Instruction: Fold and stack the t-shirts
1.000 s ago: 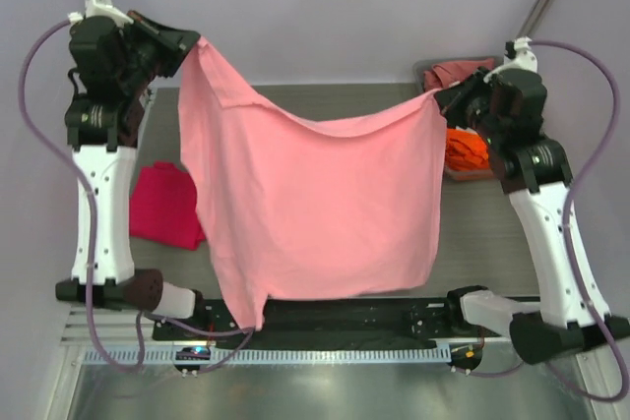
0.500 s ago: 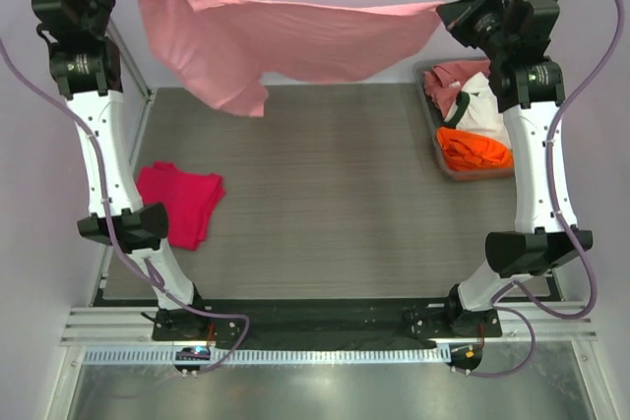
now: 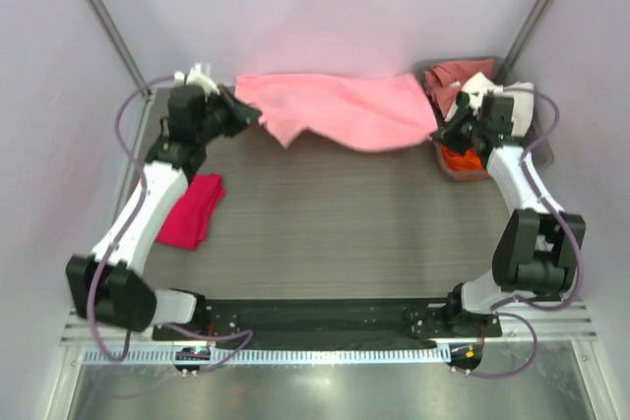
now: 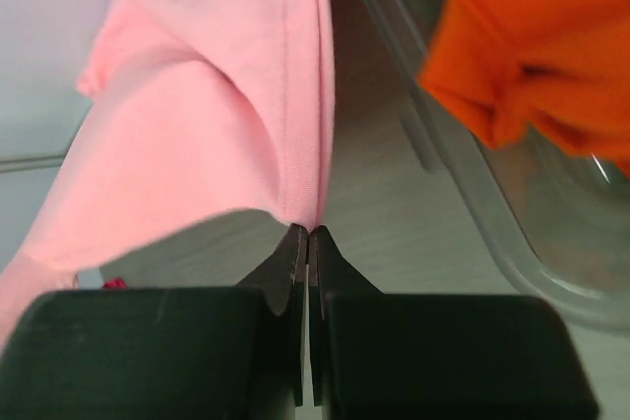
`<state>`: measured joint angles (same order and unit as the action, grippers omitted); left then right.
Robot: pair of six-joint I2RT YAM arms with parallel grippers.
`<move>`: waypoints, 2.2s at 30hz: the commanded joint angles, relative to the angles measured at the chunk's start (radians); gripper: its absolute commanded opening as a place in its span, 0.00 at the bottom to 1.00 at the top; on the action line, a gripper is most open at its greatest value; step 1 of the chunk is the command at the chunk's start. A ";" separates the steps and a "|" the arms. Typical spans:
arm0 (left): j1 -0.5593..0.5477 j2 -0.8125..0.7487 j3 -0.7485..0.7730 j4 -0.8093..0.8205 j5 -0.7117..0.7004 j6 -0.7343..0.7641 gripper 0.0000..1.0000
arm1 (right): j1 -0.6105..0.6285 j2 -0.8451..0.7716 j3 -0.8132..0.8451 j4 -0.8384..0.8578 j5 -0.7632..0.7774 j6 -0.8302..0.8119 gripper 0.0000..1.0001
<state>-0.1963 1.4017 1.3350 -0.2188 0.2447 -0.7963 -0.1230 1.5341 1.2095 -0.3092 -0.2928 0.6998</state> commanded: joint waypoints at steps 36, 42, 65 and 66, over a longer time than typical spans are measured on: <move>-0.055 -0.552 -0.574 -0.202 -0.222 0.020 0.00 | 0.022 -0.767 -0.656 -0.306 0.345 0.063 0.01; -0.055 -0.432 -0.481 -0.153 -0.236 0.025 0.00 | 0.023 -0.684 -0.640 -0.223 0.342 0.055 0.01; -0.037 -0.070 -0.228 -0.102 -0.326 0.077 0.00 | 0.059 -0.368 -0.516 -0.028 0.345 0.075 0.01; -0.031 -0.066 -0.223 -0.105 -0.329 0.077 0.00 | 0.063 -0.362 -0.515 -0.021 0.343 0.076 0.01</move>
<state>-0.2413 1.3312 1.0649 -0.3698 -0.0532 -0.7437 -0.0734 1.1625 0.6464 -0.3923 0.0357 0.7635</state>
